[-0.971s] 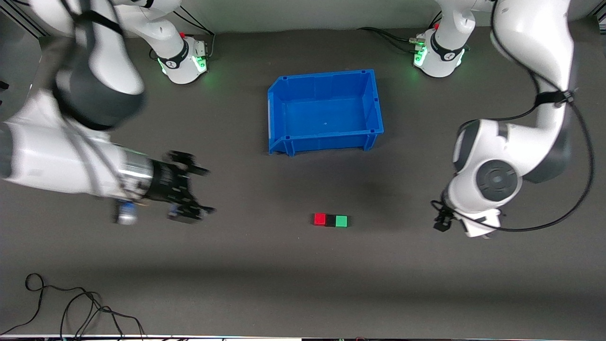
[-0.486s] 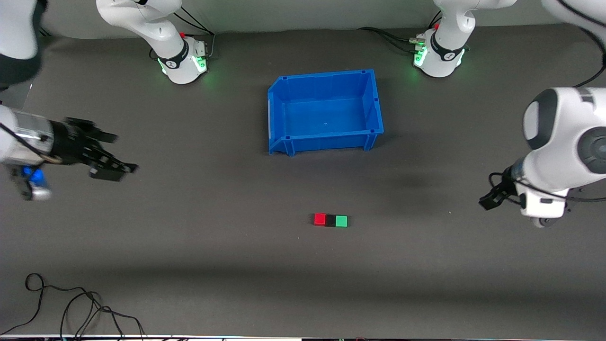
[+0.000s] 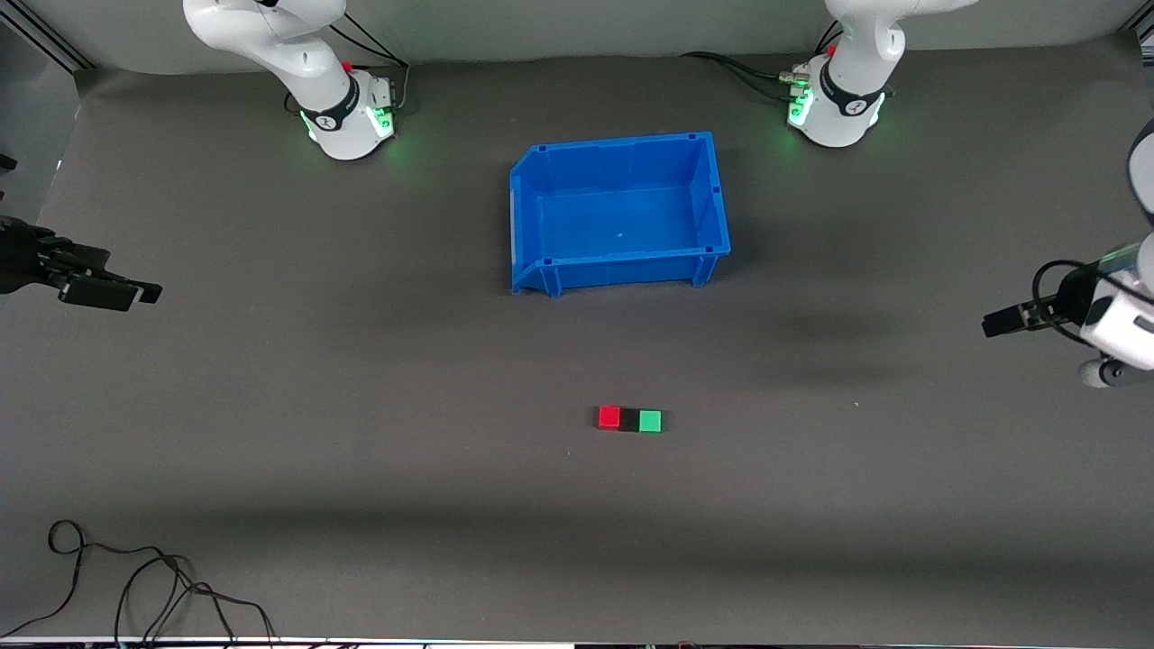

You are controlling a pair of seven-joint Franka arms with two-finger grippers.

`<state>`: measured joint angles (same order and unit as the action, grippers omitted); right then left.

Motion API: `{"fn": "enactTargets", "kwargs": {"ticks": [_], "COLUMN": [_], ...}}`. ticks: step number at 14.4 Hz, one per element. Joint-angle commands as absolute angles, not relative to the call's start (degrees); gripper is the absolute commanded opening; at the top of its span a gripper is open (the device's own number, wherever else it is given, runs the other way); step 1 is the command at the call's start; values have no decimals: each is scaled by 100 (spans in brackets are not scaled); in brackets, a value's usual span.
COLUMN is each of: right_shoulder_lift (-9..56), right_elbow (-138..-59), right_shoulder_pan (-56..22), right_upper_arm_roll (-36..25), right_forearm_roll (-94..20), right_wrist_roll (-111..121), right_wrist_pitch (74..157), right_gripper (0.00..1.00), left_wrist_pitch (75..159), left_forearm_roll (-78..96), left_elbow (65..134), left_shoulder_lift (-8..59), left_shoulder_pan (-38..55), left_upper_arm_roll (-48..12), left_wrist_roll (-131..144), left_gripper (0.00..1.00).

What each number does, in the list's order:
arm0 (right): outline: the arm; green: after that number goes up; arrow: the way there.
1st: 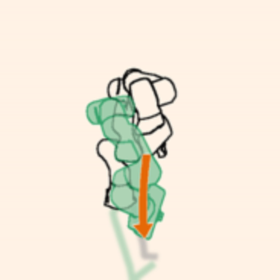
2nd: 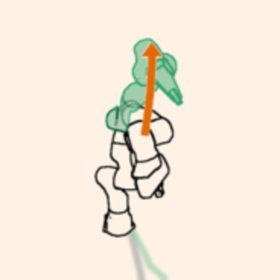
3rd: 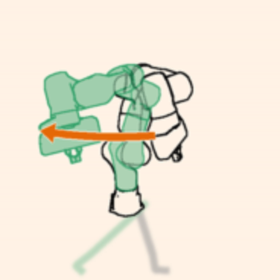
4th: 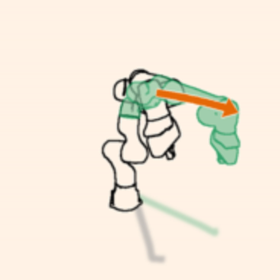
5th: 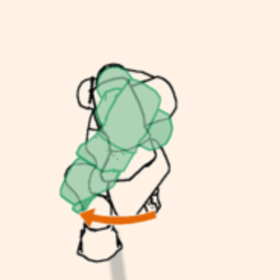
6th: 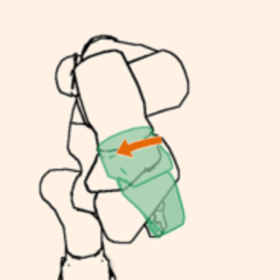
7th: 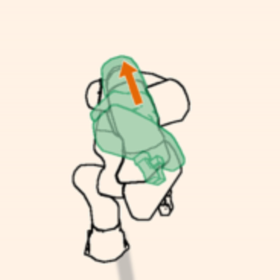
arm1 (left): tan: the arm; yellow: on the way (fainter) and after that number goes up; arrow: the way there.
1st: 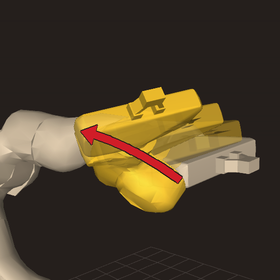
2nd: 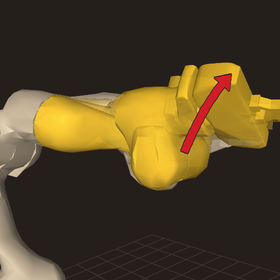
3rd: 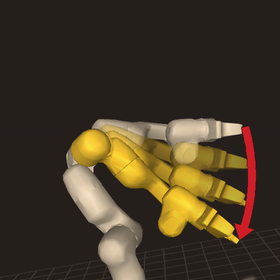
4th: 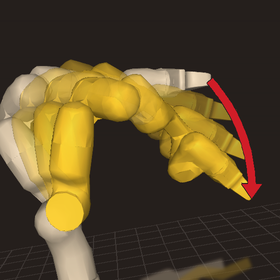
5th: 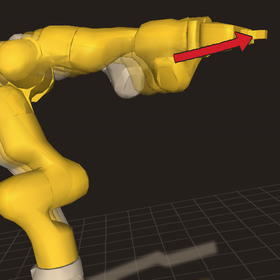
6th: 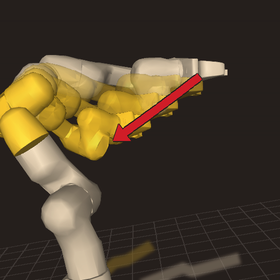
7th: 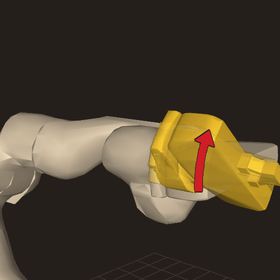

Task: Attach green and red cubes to black cube

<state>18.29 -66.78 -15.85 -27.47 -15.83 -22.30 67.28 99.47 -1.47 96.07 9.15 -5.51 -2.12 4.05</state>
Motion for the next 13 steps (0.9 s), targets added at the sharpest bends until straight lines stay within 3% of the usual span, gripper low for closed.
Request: {"fn": "enactTargets", "kwargs": {"ticks": [1, 3, 7, 10, 13], "right_shoulder_lift": [1714, 1696, 1399, 1082, 652], "right_elbow": [-6794, -6803, -7056, -7487, -8180], "right_shoulder_pan": [-1714, -1592, -608, -159, -149], "right_upper_arm_roll": [-2795, -2716, -1628, -933, -888], "right_forearm_roll": [-1239, -1222, -1073, -722, -615], "right_wrist_roll": [-1549, -1459, -1406, -1371, -970], "right_wrist_pitch": [6715, 6706, 6671, 6741, 7240], "right_gripper": [100, 100, 100, 100, 100], "left_wrist_pitch": [9879, 9879, 9792, 9659, 9616], "left_forearm_roll": [-114, -140, -123, -132, -123], "left_elbow": [9580, 9694, 9984, 9801, 9459], "left_shoulder_lift": [774, 433, -175, -185, 34], "left_shoulder_pan": [-492, -422, -352, -299, -264], "left_upper_arm_roll": [-281, -325, -343, -351, -343], "left_wrist_roll": [123, 114, 202, 193, 211], "left_gripper": [100, 100, 100, 100, 100]}}
